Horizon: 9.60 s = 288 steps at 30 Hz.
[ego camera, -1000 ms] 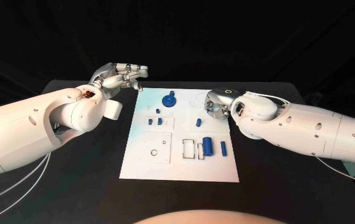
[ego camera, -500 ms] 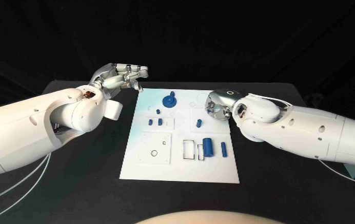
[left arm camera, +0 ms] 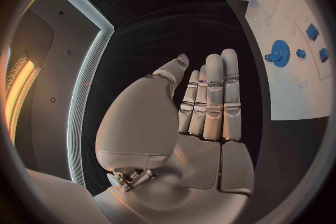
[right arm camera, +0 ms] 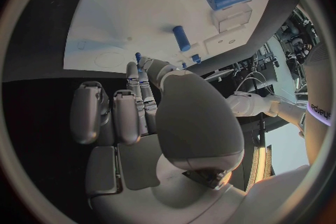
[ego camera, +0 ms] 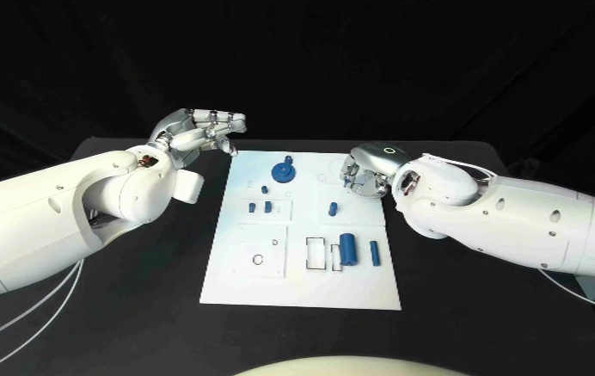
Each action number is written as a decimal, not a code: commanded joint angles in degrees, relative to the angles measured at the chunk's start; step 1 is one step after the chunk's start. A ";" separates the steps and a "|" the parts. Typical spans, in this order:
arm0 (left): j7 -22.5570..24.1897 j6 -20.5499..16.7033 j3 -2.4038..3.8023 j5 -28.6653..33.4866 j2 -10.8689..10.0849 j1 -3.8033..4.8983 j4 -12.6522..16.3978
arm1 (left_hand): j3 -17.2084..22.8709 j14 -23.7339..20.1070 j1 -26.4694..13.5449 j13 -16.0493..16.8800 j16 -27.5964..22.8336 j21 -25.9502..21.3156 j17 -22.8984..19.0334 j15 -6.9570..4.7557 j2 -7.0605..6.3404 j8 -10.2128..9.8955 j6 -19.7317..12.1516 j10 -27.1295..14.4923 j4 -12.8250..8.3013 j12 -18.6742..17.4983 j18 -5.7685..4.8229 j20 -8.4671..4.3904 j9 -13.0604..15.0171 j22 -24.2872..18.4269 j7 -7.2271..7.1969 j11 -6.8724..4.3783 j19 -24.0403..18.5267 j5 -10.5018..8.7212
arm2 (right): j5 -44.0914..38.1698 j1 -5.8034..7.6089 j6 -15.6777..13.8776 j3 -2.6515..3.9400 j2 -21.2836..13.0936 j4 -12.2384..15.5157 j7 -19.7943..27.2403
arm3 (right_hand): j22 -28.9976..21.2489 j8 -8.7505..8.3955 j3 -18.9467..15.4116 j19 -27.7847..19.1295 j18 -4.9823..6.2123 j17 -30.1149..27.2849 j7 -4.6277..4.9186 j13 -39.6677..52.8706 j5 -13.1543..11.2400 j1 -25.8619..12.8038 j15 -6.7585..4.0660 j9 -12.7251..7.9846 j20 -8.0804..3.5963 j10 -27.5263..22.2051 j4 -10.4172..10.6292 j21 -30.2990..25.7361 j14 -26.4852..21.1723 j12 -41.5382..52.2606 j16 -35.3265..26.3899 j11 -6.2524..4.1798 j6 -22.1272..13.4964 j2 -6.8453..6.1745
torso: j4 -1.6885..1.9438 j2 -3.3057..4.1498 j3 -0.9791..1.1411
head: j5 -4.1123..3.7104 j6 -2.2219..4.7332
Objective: Assemble the parts on the task board
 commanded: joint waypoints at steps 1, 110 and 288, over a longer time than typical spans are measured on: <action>0.21 -0.01 0.06 0.16 0.08 0.08 0.06 | -0.32 -0.45 0.58 -0.01 -0.32 -0.24 -0.10 0.05 -0.16 -0.12 -0.43 -0.37 0.00 0.33 0.69 0.03 -0.09 -0.08 -0.15 0.15 0.36 -0.03 | 1.16 0.20 -1.12 0.07 -1.07 2.41 -0.04 | 6.16 0.27 -0.08 0.55 -0.70 0.06 -0.12 0.04 0.39 -0.46 -0.43 -0.03 -0.08 0.26 -0.28 0.30 2.79 0.14 0.21 -0.01 0.42 0.09 | 0.10 -0.06 -0.05 | 0.09 0.05; -0.35 2.20 -0.21 -0.51 2.85 -0.14 -0.33 | -0.46 -0.86 1.20 -0.01 -0.27 -0.61 -0.25 0.17 0.22 0.07 -0.69 -0.98 -0.31 0.73 0.70 0.15 -0.14 -0.32 -0.03 0.28 0.36 0.00 | 1.95 -7.06 1.57 -1.09 12.44 3.43 1.77 | 6.19 -0.03 -0.39 0.42 -0.66 -0.08 -0.10 -0.27 0.95 -1.56 -0.43 0.06 -0.13 0.64 -0.40 0.04 2.77 -0.53 0.23 0.00 0.34 0.25 | 0.54 -0.11 0.05 | 8.35 -2.49; -1.65 3.00 -0.54 -0.67 3.77 -0.21 -0.65 | -0.82 -1.10 1.28 -0.02 0.03 -0.07 -0.47 0.22 0.98 0.50 -1.06 -1.81 -0.09 1.49 0.74 0.21 -0.21 -0.09 -0.01 0.34 1.52 0.03 | 6.74 -7.71 0.40 -0.42 13.42 7.48 2.94 | 7.45 1.92 -3.01 0.90 -0.72 -1.06 0.06 -1.09 0.58 -0.40 -0.58 -2.49 -0.42 0.39 -3.61 -0.81 2.52 1.40 0.40 -0.08 -0.21 3.36 | 0.45 -0.42 -0.12 | 7.85 -2.37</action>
